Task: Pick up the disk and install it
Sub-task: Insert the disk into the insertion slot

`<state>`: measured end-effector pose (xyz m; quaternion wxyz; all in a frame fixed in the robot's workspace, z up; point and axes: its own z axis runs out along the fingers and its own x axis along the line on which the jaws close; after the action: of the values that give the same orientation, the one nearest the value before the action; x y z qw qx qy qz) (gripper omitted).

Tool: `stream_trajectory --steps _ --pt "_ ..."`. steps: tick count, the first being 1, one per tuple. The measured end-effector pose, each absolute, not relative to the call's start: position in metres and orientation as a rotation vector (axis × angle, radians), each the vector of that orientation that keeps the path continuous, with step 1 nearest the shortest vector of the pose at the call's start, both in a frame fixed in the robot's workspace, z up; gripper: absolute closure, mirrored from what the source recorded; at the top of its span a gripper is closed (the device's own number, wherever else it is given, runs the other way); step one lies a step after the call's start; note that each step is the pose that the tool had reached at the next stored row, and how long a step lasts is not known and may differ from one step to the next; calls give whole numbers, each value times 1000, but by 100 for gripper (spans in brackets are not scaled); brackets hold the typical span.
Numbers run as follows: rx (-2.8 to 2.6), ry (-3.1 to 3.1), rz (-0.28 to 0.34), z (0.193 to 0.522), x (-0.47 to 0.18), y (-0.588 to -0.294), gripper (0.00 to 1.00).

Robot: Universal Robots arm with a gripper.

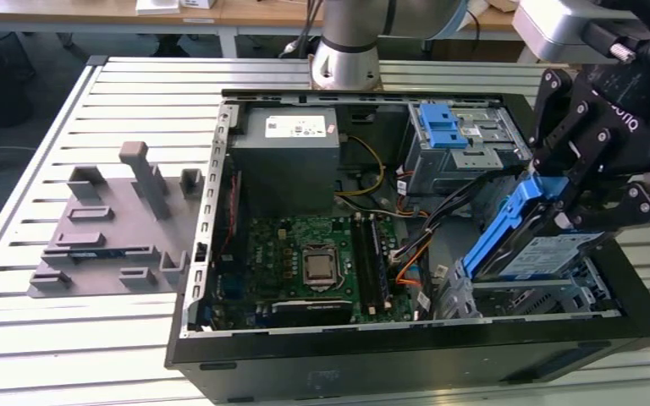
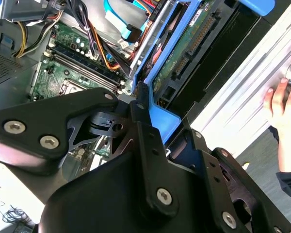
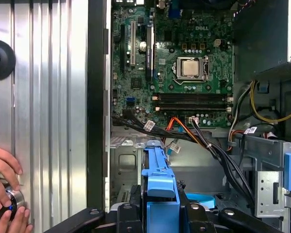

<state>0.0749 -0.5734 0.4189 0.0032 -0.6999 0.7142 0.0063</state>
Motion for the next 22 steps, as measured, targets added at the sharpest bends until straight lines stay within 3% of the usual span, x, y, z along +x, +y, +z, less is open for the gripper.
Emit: stream_trajectory --steps 22 --pt "-2194 2239 20 396 75 -573 64"
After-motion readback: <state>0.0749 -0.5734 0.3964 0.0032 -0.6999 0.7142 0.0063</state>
